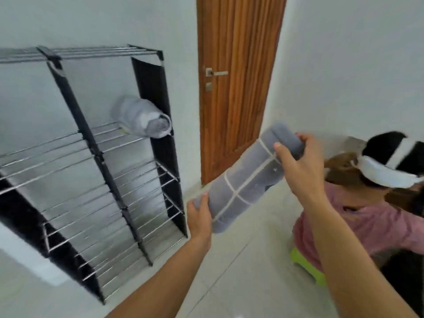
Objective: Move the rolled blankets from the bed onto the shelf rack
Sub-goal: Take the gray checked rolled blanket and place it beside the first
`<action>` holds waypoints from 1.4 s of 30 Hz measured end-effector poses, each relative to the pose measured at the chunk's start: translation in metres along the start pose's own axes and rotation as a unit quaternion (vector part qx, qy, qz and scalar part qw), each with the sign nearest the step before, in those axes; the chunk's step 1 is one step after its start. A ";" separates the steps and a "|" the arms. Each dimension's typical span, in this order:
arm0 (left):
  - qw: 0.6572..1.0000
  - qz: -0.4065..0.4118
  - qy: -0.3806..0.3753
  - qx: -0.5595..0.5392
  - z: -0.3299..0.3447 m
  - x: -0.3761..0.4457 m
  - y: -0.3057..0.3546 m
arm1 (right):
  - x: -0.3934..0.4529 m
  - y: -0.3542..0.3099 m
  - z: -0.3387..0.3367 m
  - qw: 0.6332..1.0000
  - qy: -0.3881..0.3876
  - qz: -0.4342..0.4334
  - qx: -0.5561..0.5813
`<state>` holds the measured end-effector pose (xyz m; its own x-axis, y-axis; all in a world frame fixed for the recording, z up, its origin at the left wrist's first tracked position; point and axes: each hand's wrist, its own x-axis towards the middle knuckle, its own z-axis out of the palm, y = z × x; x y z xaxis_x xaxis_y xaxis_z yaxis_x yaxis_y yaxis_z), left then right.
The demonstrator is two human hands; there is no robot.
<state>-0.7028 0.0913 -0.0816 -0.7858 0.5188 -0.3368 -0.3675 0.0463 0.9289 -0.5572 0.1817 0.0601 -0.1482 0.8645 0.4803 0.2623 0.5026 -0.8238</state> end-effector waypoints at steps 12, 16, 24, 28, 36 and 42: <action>0.956 -0.019 0.188 -0.227 -0.063 0.178 0.060 | 0.084 -0.073 0.250 0.893 -0.328 -0.298 0.082; 0.937 -0.017 0.219 -0.272 -0.062 0.201 0.084 | 0.116 -0.075 0.305 0.856 -0.363 -0.351 0.109; 0.916 -0.003 0.268 -0.299 -0.099 0.259 0.112 | 0.150 -0.102 0.402 0.825 -0.399 -0.370 0.153; 0.917 0.020 0.294 -0.270 -0.120 0.283 0.125 | 0.161 -0.113 0.453 0.843 -0.408 -0.321 0.139; 0.947 0.081 0.254 -0.180 -0.122 0.290 0.129 | 0.165 -0.122 0.529 0.859 -0.411 -0.283 0.114; 0.968 0.102 0.222 -0.059 -0.122 0.288 0.120 | 0.146 -0.099 0.552 0.864 -0.443 -0.219 0.101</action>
<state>-1.0339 0.1422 -0.0863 -0.9748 0.0884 -0.2047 -0.2150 -0.1299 0.9679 -1.1314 0.2606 0.0453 -0.8857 0.2107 0.4137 -0.1622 0.6945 -0.7010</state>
